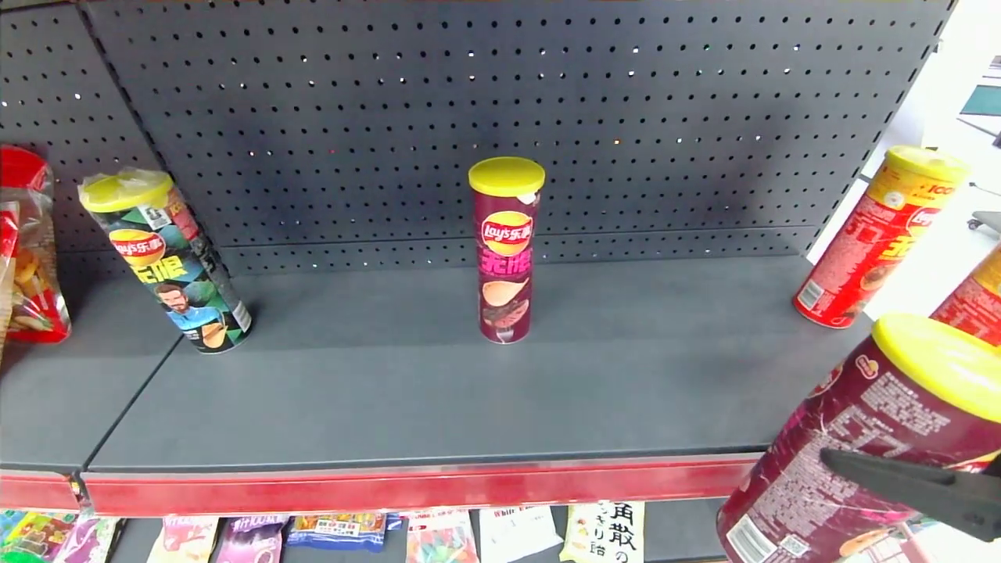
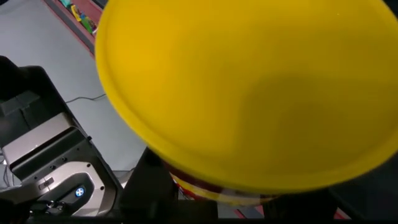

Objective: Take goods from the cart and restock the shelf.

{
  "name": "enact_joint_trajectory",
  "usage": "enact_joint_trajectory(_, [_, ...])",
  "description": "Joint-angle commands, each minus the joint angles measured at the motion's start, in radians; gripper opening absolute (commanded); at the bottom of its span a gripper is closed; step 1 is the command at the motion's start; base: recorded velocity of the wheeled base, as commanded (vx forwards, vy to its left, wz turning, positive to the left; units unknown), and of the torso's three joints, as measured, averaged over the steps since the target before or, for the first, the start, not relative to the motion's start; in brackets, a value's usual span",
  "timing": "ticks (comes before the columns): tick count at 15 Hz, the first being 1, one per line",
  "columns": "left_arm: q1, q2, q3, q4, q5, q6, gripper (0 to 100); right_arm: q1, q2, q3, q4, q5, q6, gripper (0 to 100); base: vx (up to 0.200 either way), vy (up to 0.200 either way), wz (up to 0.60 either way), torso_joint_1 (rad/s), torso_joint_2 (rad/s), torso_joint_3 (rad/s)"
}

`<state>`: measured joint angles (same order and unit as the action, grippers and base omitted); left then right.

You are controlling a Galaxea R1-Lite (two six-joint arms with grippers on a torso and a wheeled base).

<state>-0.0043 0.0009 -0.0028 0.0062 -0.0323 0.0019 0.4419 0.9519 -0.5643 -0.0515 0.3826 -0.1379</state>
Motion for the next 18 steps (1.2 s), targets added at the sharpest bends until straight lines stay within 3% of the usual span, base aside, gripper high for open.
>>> enact_joint_trajectory(1, [0.0, -0.001, 0.001, 0.0, 0.0, -0.002, 100, 0.0, -0.001, 0.006, -0.001, 0.001, 0.0, 0, 0.0, 0.0, 0.0, 0.0, 0.0, 0.0])
enact_joint_trajectory(6, [-0.008, 0.044, 0.0, 0.0, 0.0, 0.003, 100, 0.0, -0.018, 0.009, -0.001, 0.001, 0.0, 0, 0.0, 0.0, 0.0, 0.0, 0.0, 0.0])
enact_joint_trajectory(7, [-0.013, 0.045, 0.0, -0.002, -0.006, 0.015, 100, 0.0, -0.022, 0.021, -0.001, 0.001, -0.002, 0, 0.0, 0.0, 0.0, 0.0, 0.0, 0.0])
enact_joint_trajectory(8, [-0.013, 0.044, 0.0, -0.002, -0.031, 0.053, 100, 0.0, -0.035, 0.027, -0.001, -0.001, 0.0, 0, 0.0, 0.0, 0.0, 0.0, 0.0, 0.0])
enact_joint_trajectory(9, [-0.014, 0.071, -0.075, -0.005, -0.093, 0.063, 100, -0.002, -0.045, 0.029, -0.001, -0.001, 0.001, 0, 0.0, 0.0, 0.0, 0.0, 0.0, 0.0])
enact_joint_trajectory(11, [-0.016, 0.45, -0.454, -0.02, -0.146, 0.02, 100, -0.002, -0.05, 0.012, -0.001, -0.001, 0.004, 0, 0.0, 0.0, 0.0, 0.0, 0.0, 0.0])
enact_joint_trajectory(12, [-0.036, 0.577, -0.583, -0.031, -0.178, 0.015, 100, 0.0, -0.045, 0.003, -0.001, -0.001, 0.004, 0, 0.0, 0.0, 0.0, 0.0, 0.0, 0.0])
enact_joint_trajectory(13, [-0.071, 0.757, -0.7, -0.04, -0.242, 0.069, 100, 0.0, -0.036, -0.009, -0.001, 0.001, 0.004, 0, 0.0, 0.0, 0.0, 0.0, 0.0, 0.0])
enact_joint_trajectory(14, [-0.089, 0.838, -0.753, -0.045, -0.274, 0.118, 100, 0.0, -0.036, -0.017, 0.001, 0.001, 0.004, 0, 0.0, 0.0, 0.0, 0.0, 0.0, 0.0])
enact_joint_trajectory(15, [-0.118, 0.999, -0.847, -0.048, -0.356, 0.164, 100, 0.0, -0.038, -0.028, 0.001, 0.001, 0.004, 0, 0.0, 0.0, 0.0, 0.0, 0.0, 0.0])
enact_joint_trajectory(16, [-0.138, 1.05, -0.865, -0.051, -0.405, 0.165, 100, 0.0, -0.038, -0.028, 0.001, 0.001, 0.004, 0, 0.0, 0.0, 0.0, 0.0, 0.0, 0.0])
enact_joint_trajectory(17, [-0.215, 1.143, -0.896, -0.051, -0.511, 0.167, 100, 0.0, -0.039, -0.029, 0.001, 0.001, 0.004, 0, 0.0, 0.0, 0.0, 0.0, 0.0, 0.0])
enact_joint_trajectory(18, [-0.252, 1.203, -0.918, -0.049, -0.555, 0.167, 100, 0.0, -0.039, -0.037, 0.001, 0.001, 0.004, 0, 0.0, 0.0, 0.0, 0.0, 0.0, 0.0])
